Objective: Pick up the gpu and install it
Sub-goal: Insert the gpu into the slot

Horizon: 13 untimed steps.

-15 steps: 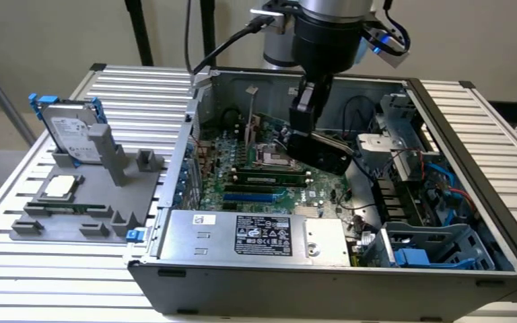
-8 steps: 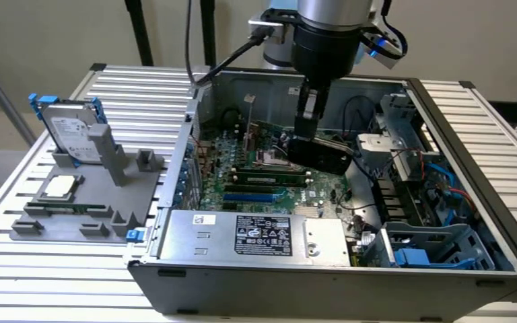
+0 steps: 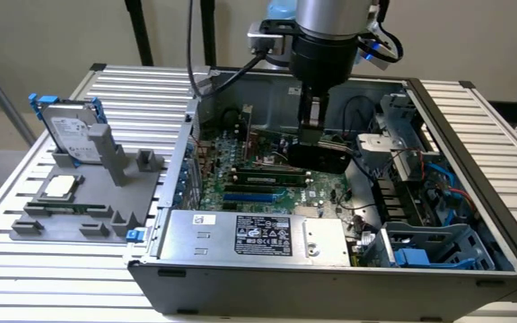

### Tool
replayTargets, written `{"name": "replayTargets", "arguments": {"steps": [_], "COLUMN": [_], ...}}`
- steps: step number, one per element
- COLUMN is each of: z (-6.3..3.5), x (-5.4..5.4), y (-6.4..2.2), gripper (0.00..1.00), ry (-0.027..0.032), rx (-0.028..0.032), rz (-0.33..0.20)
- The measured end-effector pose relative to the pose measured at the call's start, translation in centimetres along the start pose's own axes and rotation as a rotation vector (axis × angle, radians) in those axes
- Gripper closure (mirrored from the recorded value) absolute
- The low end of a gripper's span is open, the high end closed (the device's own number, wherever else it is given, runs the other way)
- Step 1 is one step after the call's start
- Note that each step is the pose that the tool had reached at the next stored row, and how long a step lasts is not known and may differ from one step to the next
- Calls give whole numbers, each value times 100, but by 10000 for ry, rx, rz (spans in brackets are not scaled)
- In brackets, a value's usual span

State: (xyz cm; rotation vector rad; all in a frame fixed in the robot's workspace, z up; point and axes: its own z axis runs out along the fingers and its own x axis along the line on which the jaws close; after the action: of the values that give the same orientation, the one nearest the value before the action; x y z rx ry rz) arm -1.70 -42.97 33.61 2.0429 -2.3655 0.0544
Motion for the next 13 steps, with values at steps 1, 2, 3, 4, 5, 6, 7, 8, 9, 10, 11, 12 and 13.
{"name": "replayTargets", "arguments": {"steps": [1,2,3,4,5,6,7,8,9,10,11,12,13], "z": [7,10,12,15,17,21,26,31,37,46,54,64,74], "x": [1,5,11,17,24,30,39,48,58,70,83,97,111], "y": [11,36,72,115,159,204,252,292,315,329,339,345,351], "gripper": [73,73,73,73,73,73,73,73,73,73,73,73,73], "ry": [-2,-1,-2,-3,-3,-4,-4,-3,-2,-3,-4,-4,-5], "rx": [2,4,6,8,9,10,11,10,11,11,12,12,13], "rz": [-78,-117,-130,-133,-134,-136,-136,-138,-143,-152,-162,-178,-191]}}
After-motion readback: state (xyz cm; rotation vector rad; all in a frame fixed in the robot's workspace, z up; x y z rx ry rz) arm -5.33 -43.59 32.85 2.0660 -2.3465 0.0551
